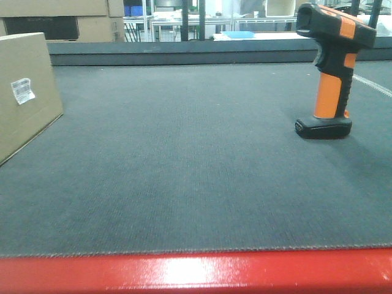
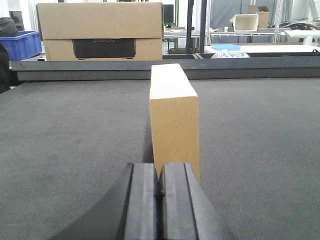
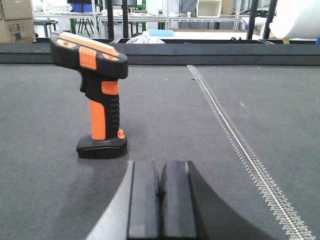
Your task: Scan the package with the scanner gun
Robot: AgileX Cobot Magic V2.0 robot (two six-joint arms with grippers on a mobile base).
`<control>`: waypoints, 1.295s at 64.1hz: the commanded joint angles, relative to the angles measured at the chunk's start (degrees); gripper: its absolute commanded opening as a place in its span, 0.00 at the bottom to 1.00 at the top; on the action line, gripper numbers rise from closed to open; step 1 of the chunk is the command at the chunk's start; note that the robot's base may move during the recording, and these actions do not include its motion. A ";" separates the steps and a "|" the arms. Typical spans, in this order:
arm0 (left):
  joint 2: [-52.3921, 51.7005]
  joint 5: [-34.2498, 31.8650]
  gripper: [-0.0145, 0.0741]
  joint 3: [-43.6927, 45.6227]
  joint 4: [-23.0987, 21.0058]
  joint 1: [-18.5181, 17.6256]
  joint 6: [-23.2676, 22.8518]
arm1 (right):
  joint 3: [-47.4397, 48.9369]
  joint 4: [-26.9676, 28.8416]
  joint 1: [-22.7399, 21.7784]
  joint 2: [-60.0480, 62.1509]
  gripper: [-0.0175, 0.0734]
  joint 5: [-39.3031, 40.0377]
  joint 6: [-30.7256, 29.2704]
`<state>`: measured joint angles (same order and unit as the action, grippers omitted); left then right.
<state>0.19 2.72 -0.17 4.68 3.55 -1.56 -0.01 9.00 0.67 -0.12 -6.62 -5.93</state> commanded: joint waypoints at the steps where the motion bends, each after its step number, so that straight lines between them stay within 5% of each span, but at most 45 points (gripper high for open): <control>1: -0.19 -1.14 0.04 0.17 -0.26 -0.31 -0.18 | 0.01 -0.31 0.04 0.12 0.01 1.13 -0.02; 83: -0.19 -1.14 0.04 0.17 -0.26 -0.31 -0.18 | 0.01 -0.31 2.21 0.12 0.01 1.13 -0.02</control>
<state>0.19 2.72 -0.17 4.68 3.55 -1.56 -0.01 9.00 2.86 -0.12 -6.62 -5.93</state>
